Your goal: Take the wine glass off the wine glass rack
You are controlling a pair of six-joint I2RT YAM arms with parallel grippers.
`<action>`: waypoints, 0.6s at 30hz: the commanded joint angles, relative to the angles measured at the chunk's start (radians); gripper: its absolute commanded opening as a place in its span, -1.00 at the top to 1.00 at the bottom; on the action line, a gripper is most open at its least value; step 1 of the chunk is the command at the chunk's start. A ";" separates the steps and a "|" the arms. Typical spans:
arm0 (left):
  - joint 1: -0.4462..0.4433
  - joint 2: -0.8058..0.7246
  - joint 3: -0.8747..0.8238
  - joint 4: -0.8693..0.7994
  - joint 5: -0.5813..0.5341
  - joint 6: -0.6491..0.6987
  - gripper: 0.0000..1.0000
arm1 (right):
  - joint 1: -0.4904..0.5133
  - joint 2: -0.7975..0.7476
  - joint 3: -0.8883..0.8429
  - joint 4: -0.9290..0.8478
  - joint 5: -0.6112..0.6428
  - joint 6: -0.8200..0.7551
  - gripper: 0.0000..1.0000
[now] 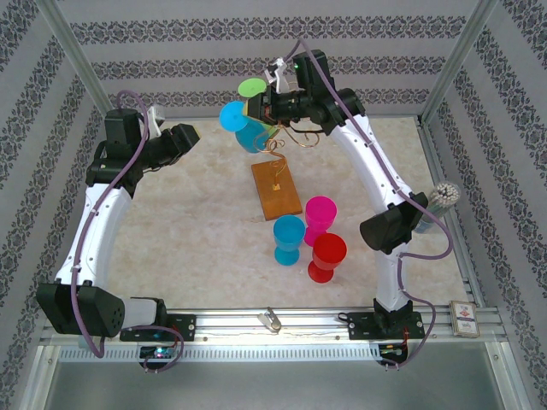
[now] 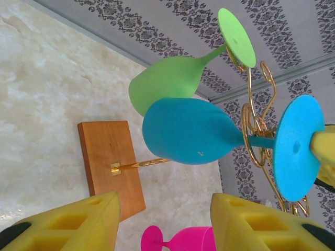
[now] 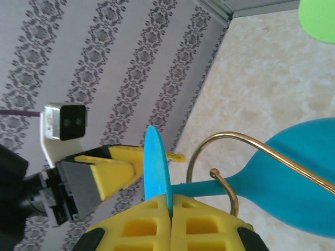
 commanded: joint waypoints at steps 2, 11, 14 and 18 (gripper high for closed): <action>0.019 -0.019 -0.001 0.046 0.029 -0.015 0.00 | -0.016 -0.002 -0.008 0.066 -0.061 0.074 1.00; 0.019 0.002 0.001 0.072 0.042 -0.034 0.01 | -0.034 -0.002 -0.028 0.097 -0.072 0.107 1.00; 0.019 0.006 -0.003 0.079 0.042 -0.040 0.01 | -0.035 0.012 -0.018 0.102 -0.080 0.110 1.00; 0.019 0.010 -0.001 0.084 0.047 -0.046 0.01 | -0.030 0.019 -0.018 0.103 -0.085 0.109 1.00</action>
